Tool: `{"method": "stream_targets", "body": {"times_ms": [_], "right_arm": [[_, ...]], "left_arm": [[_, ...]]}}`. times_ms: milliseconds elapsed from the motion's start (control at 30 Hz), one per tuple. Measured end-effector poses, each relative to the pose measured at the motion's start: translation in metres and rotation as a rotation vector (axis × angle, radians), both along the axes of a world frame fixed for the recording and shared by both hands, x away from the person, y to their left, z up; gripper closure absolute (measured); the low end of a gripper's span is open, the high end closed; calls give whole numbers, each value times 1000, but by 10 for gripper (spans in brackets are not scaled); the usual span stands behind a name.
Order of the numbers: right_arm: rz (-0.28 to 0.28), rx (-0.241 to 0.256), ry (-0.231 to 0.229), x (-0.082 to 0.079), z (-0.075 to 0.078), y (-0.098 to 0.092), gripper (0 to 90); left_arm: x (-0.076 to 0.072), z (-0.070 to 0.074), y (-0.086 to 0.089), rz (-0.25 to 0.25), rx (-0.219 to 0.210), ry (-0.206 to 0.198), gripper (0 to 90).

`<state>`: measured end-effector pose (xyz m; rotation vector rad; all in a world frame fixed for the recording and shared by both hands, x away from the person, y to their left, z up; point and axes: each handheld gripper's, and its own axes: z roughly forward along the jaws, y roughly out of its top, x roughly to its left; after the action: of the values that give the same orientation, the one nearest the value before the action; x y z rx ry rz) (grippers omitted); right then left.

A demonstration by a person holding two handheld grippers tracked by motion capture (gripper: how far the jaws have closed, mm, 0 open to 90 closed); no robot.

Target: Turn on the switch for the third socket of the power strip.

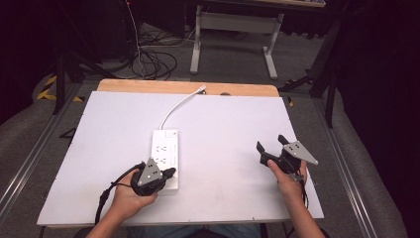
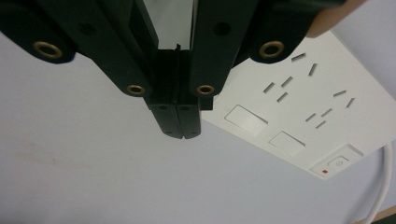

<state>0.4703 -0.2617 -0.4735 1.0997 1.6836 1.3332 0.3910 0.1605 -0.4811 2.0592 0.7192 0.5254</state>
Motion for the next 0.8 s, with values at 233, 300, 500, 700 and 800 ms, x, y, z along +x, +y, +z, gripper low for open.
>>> {"method": "stream_targets", "body": {"times_ms": [233, 300, 500, 700, 800], "right_arm": [[-1, 1, -1, 0, 0, 0, 136], [-1, 0, -1, 0, 0, 0, 136], [-1, 2, -1, 0, 0, 0, 136], [-2, 2, -1, 0, 0, 0, 136], [-2, 2, -1, 0, 0, 0, 136]], "left_arm": [[1, -2, -2, -8, 21, 15, 900], [1, -4, -3, -14, 31, 17, 899], [1, -4, -3, -8, 21, 27, 899], [2, -4, -3, -8, 21, 29, 900], [2, -5, -3, -4, 14, 32, 900]]}}
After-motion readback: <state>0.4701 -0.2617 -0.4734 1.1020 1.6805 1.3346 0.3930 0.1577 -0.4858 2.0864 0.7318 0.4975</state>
